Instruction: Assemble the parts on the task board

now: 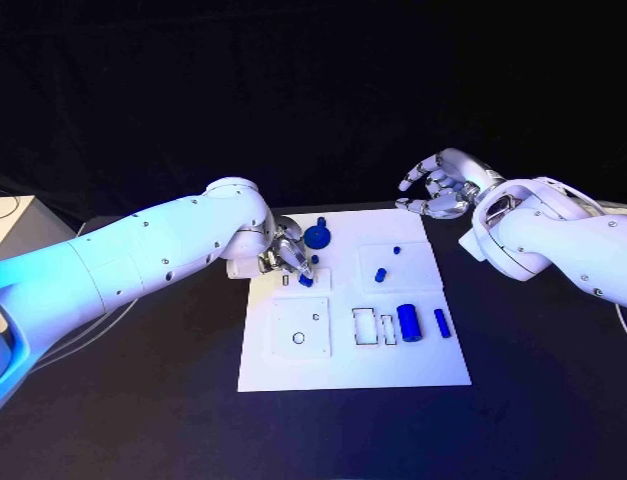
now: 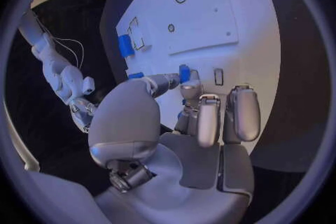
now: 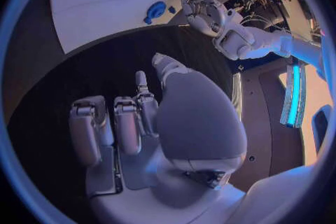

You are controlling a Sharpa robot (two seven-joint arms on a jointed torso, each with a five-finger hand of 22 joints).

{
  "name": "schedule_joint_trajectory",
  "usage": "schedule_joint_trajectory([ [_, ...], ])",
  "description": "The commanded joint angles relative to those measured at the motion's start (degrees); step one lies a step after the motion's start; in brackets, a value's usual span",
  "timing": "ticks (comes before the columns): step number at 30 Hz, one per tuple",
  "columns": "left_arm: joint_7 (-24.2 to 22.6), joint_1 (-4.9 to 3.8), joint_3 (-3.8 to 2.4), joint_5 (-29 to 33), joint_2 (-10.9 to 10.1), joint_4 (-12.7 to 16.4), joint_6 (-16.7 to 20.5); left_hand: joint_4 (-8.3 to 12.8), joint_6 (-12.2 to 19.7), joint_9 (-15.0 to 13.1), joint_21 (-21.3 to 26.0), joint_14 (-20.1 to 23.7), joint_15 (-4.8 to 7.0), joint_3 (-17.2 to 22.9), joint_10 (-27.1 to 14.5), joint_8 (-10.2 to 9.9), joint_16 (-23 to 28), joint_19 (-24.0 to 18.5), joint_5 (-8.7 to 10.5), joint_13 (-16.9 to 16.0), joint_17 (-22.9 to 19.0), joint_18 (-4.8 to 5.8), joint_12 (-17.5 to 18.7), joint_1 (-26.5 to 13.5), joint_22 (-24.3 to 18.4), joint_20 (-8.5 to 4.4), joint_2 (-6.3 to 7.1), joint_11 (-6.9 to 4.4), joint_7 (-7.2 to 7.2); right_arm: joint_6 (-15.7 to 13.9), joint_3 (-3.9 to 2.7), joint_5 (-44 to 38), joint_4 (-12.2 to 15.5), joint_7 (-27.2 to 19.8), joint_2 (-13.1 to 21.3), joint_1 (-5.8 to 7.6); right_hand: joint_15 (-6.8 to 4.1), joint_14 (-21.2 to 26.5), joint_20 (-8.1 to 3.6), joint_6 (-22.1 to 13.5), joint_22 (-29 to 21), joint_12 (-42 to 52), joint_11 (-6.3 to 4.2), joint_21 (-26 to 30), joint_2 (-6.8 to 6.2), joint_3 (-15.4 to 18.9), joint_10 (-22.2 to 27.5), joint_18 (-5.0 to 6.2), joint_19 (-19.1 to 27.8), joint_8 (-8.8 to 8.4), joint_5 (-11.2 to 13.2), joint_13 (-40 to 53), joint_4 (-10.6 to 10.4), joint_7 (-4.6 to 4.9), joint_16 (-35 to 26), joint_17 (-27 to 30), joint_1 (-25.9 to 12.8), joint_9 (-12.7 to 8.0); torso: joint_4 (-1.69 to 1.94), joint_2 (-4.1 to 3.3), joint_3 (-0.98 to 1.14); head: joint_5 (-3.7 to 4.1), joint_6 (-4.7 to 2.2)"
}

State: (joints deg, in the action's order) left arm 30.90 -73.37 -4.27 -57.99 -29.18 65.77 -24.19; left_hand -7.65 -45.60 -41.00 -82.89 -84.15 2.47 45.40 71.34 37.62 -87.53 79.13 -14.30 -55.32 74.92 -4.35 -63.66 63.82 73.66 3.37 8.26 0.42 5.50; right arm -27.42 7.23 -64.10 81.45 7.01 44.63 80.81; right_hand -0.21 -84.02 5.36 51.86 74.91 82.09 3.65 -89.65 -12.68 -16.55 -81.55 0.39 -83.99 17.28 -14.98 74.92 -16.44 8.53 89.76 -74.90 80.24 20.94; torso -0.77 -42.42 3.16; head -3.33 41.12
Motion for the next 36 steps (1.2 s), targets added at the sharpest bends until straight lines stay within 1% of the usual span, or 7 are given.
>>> schedule_joint_trajectory([
  [1, -0.3, -0.05, -0.01, 2.7, -0.1, 0.2, 0.0, 7.4, -0.8, -11.5, -0.5, -4.6, 0.55, 7.7, 0.7, 2.8, -0.5, 0.6, -2.29, -0.3, 12.2, 0.84, -0.4, -1.3, 0.6, -0.23, 0.38, -0.17, -0.87, 0.4, -0.02, -0.6, 0.0, 0.0, 0.0, -0.05, -0.14, -6.0, 0.16, -0.6, 14.6, -0.1, 0.19, 0.3, 0.00, -0.1, -0.2, -0.21, -5.7, 0.05, -0.4, 6.2, -0.1, 0.04, 0.2, -15.1, -0.5, 0.1, 0.01, 0.03, 0.00, -0.01, -0.07],
  [5, -0.4, -0.05, -0.01, 3.9, -0.5, 0.5, 1.5, 8.5, -2.0, -13.5, -1.0, -5.3, 1.08, 8.5, 2.2, 3.1, -1.5, 1.4, -8.28, -1.5, 13.7, 1.04, -1.3, -3.3, 1.6, -0.67, 1.08, -0.73, -1.43, 0.4, -0.02, -0.6, -0.1, -0.1, 0.0, -0.08, -0.15, -6.0, 0.16, -0.6, 14.5, -0.1, 0.17, 0.3, 0.05, -0.2, -0.2, -0.21, -5.7, 0.08, -0.5, 6.2, 0.0, 0.03, 0.2, -15.1, -0.6, 0.1, 0.03, 0.06, 0.02, -0.09, -0.17],
  [11, -0.5, -0.06, -0.02, 4.9, -1.4, 1.0, 3.8, 9.5, -3.7, -15.3, -1.7, -5.8, 1.75, 8.8, 4.3, 2.7, -2.4, 2.5, -13.46, -3.5, 15.0, 1.37, -2.9, -4.9, 3.2, -1.32, 1.76, -1.43, -2.14, 0.3, -0.02, -0.6, -0.1, -0.1, 0.1, -0.11, -0.15, -6.0, 0.16, -0.6, 14.5, -0.1, 0.17, 0.3, 0.05, -0.2, -0.2, -0.21, -5.7, 0.08, -0.5, 6.2, 0.0, 0.03, 0.2, -15.1, -0.6, 0.1, 0.04, 0.06, 0.02, -0.18, -0.22],
  [12, -0.6, -0.06, -0.02, 4.9, -1.5, 1.0, 4.1, 9.6, -3.9, -15.4, -1.8, -5.8, 1.82, 8.7, 4.5, 2.6, -2.4, 2.6, -13.86, -3.7, 15.0, 1.41, -3.1, -5.0, 3.4, -1.39, 1.79, -1.50, -2.22, 0.3, -0.02, -0.6, -0.1, -0.1, 0.2, -0.11, -0.15, -6.0, 0.16, -0.6, 14.5, -0.1, 0.17, 0.3, 0.05, -0.2, -0.2, -0.21, -5.7, 0.08, -0.5, 6.2, 0.0, 0.03, 0.2, -15.1, -0.6, 0.1, 0.06, 0.06, 0.03, -0.20, -0.24],
  [20, -0.7, -0.05, 0.01, 3.9, -2.2, 1.4, 7.0, 9.9, -4.8, -16.4, -2.2, -5.8, 2.11, 8.5, 4.9, 2.6, -2.5, 3.2, -15.53, -2.8, 15.1, 1.60, -2.5, -5.6, 4.3, -1.72, 1.99, -1.90, -2.65, 0.2, -0.02, -0.6, -0.1, -0.1, 0.1, -0.18, -0.15, -6.0, 0.16, -0.6, 14.5, -0.1, 0.17, 0.4, 0.02, -0.3, -0.2, -0.19, -5.7, 0.08, -0.5, 6.2, 0.0, 0.03, 0.2, -15.1, -0.7, 0.2, 0.00, -0.01, -0.04, -0.37, -0.29],
  [30, -0.8, -0.02, 0.33, -0.9, -1.7, 1.8, 8.6, 10.0, -4.9, -16.6, -2.2, -5.8, 2.15, 8.5, 4.8, 2.6, -2.5, 3.2, -15.73, -2.4, 15.1, 1.59, -2.2, -5.6, 4.3, -1.77, 2.05, -1.95, -2.69, 0.2, -0.01, -0.6, -0.1, -0.2, 0.0, -0.31, -0.15, -6.0, 0.16, -0.6, 14.5, -0.1, 0.17, 0.4, 0.02, -0.3, -0.2, -0.19, -5.7, 0.08, -0.5, 6.2, 0.0, 0.03, 0.2, -15.1, -0.7, 0.2, -0.06, -0.04, -0.06, -0.54, -0.28],
  [36, -0.6, -0.01, 0.67, -2.4, -1.4, 1.6, 8.0, 10.1, -4.9, -16.6, -2.2, -5.8, 2.17, 8.5, 4.8, 2.6, -2.5, 3.2, -15.81, -2.3, 15.1, 1.60, -2.1, -5.5, 4.3, -1.79, 2.06, -1.97, -2.72, 0.3, -0.01, -0.6, 0.0, -0.2, 0.0, -0.37, -0.15, -6.0, 0.16, -0.6, 14.5, -0.1, 0.17, 0.4, 0.02, -0.3, -0.2, -0.19, -5.7, 0.08, -0.5, 6.2, 0.0, 0.03, 0.2, -15.1, -0.7, 0.2, -0.03, -0.07, -0.06, -0.59, -0.12],
])
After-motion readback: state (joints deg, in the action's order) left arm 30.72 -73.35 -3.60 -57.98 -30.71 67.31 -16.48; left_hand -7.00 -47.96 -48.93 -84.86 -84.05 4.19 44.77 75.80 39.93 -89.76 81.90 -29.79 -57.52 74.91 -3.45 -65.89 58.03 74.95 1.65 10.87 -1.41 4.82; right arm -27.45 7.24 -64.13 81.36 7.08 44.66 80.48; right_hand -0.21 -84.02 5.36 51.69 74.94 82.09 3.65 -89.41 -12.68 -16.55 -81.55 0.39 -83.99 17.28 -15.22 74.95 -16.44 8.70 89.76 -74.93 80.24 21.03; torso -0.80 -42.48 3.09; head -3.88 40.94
